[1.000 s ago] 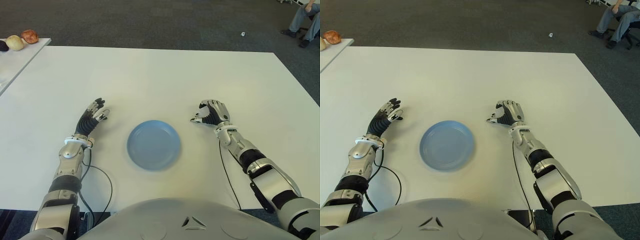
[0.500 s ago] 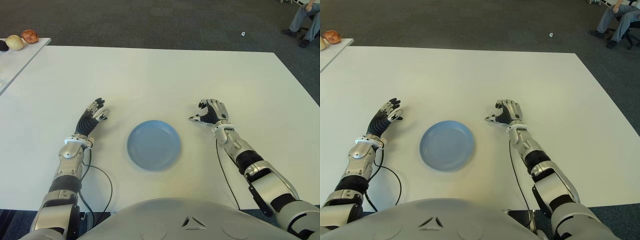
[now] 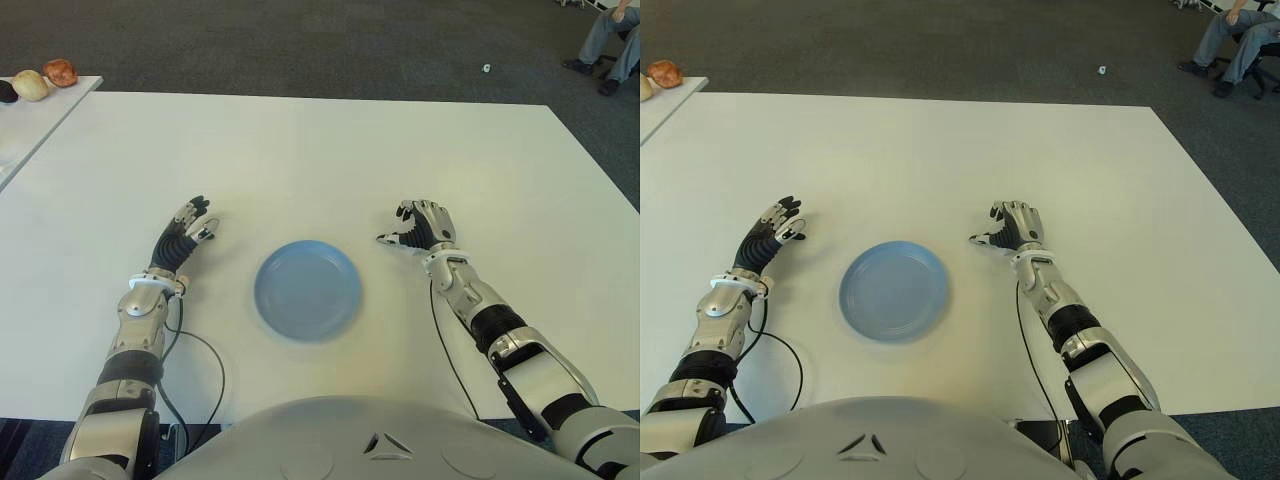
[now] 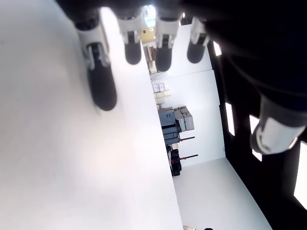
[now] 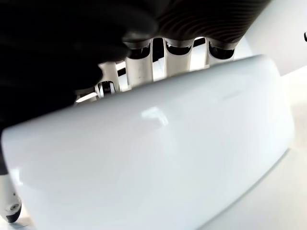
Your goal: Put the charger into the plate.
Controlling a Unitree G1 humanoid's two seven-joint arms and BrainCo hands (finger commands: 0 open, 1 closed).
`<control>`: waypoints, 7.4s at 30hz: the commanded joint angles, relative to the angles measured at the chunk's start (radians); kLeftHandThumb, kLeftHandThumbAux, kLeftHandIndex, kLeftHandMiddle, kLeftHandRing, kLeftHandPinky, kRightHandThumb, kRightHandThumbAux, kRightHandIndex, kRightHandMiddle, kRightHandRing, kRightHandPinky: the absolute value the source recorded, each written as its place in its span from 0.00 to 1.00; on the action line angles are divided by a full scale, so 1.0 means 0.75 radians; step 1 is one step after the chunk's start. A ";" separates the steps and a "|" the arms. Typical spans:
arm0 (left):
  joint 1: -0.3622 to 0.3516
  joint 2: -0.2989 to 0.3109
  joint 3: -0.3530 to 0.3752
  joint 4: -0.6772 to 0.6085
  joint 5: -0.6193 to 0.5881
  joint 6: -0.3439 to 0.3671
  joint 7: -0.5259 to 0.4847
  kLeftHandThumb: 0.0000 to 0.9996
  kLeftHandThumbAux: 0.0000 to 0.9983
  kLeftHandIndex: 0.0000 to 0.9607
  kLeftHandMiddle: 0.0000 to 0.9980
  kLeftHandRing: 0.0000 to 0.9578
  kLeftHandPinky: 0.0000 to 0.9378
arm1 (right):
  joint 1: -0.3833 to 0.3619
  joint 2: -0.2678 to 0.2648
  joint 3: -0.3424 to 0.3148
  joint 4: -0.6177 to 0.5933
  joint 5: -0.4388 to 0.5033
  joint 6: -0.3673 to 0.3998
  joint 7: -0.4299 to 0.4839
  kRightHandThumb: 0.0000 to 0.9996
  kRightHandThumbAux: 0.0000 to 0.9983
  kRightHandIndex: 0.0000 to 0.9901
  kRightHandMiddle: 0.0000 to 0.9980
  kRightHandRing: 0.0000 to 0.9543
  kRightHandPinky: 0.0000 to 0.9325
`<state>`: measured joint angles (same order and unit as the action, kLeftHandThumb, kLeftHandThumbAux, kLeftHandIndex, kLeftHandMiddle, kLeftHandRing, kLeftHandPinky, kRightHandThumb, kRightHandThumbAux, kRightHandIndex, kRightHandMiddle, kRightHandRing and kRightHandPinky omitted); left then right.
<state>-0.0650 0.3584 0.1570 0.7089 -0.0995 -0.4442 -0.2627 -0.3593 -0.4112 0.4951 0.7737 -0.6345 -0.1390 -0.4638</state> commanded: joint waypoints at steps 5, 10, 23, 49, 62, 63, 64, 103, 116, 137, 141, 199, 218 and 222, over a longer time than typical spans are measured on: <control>0.015 -0.012 0.001 0.046 0.006 0.040 -0.006 0.00 0.50 0.08 0.10 0.08 0.06 | 0.145 0.023 0.053 0.081 -0.037 0.030 0.092 0.74 0.71 0.45 0.88 0.89 0.84; 0.015 -0.013 -0.002 0.050 0.009 0.034 -0.007 0.00 0.50 0.09 0.10 0.07 0.04 | 0.136 0.015 0.043 0.068 -0.048 0.012 0.053 0.75 0.71 0.45 0.88 0.89 0.82; 0.027 -0.018 -0.010 0.029 0.012 0.045 -0.007 0.00 0.51 0.10 0.10 0.07 0.05 | 0.115 -0.028 0.005 -0.032 -0.063 -0.026 0.023 0.75 0.71 0.44 0.89 0.89 0.73; 0.038 -0.024 -0.015 0.011 -0.010 0.048 -0.032 0.00 0.52 0.12 0.10 0.06 0.02 | 0.133 -0.072 -0.029 -0.184 -0.167 -0.039 -0.023 0.74 0.71 0.44 0.88 0.90 0.85; 0.031 -0.020 -0.017 0.024 -0.010 0.045 -0.039 0.00 0.52 0.13 0.10 0.06 0.01 | 0.123 -0.088 -0.050 -0.214 -0.186 -0.051 -0.010 0.74 0.71 0.44 0.88 0.91 0.86; 0.031 -0.020 -0.017 0.023 -0.010 0.045 -0.039 0.00 0.52 0.13 0.10 0.06 0.02 | 0.122 -0.090 -0.049 -0.216 -0.189 -0.051 -0.008 0.74 0.71 0.44 0.89 0.91 0.86; 0.031 -0.020 -0.017 0.025 -0.009 0.044 -0.040 0.00 0.52 0.13 0.10 0.06 0.02 | 0.120 -0.093 -0.047 -0.217 -0.194 -0.052 -0.006 0.74 0.71 0.44 0.89 0.91 0.86; 0.031 -0.017 -0.020 0.046 -0.007 0.035 -0.051 0.00 0.53 0.13 0.10 0.06 0.01 | 0.144 -0.115 -0.164 -0.566 -0.190 0.010 0.059 0.75 0.71 0.44 0.90 0.92 0.88; 0.011 -0.019 -0.025 0.088 0.000 0.010 -0.050 0.00 0.52 0.13 0.11 0.06 0.01 | 0.112 -0.050 -0.278 -0.795 -0.155 0.024 0.123 0.75 0.71 0.45 0.88 0.91 0.86; -0.004 -0.045 -0.041 0.125 0.004 -0.013 -0.040 0.00 0.53 0.13 0.11 0.06 0.01 | -0.037 0.112 -0.278 -0.814 -0.160 0.063 0.232 0.75 0.71 0.45 0.88 0.90 0.89; -0.008 -0.054 -0.038 0.141 0.000 -0.027 -0.041 0.00 0.53 0.13 0.11 0.06 0.01 | -0.047 0.154 -0.247 -0.812 -0.175 0.075 0.243 0.75 0.71 0.45 0.88 0.90 0.89; -0.030 -0.103 -0.039 0.142 0.000 -0.022 -0.026 0.00 0.58 0.17 0.15 0.09 0.02 | 0.109 0.488 0.068 -0.615 -0.254 0.153 0.164 0.75 0.71 0.45 0.88 0.92 0.92; -0.042 -0.092 -0.043 0.152 0.012 -0.014 -0.021 0.00 0.58 0.16 0.14 0.08 0.01 | 0.158 0.496 0.078 -0.652 -0.244 0.154 0.169 0.75 0.71 0.45 0.89 0.92 0.91; -0.047 -0.087 -0.044 0.161 0.015 -0.015 -0.023 0.00 0.58 0.16 0.15 0.09 0.02 | 0.173 0.479 0.088 -0.692 -0.232 0.136 0.212 0.75 0.71 0.45 0.87 0.89 0.88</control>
<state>-0.1183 0.2989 0.1395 0.7901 -0.1081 -0.5075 -0.2655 -0.2419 -0.0403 0.5521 0.2697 -0.8173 -0.0322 -0.3354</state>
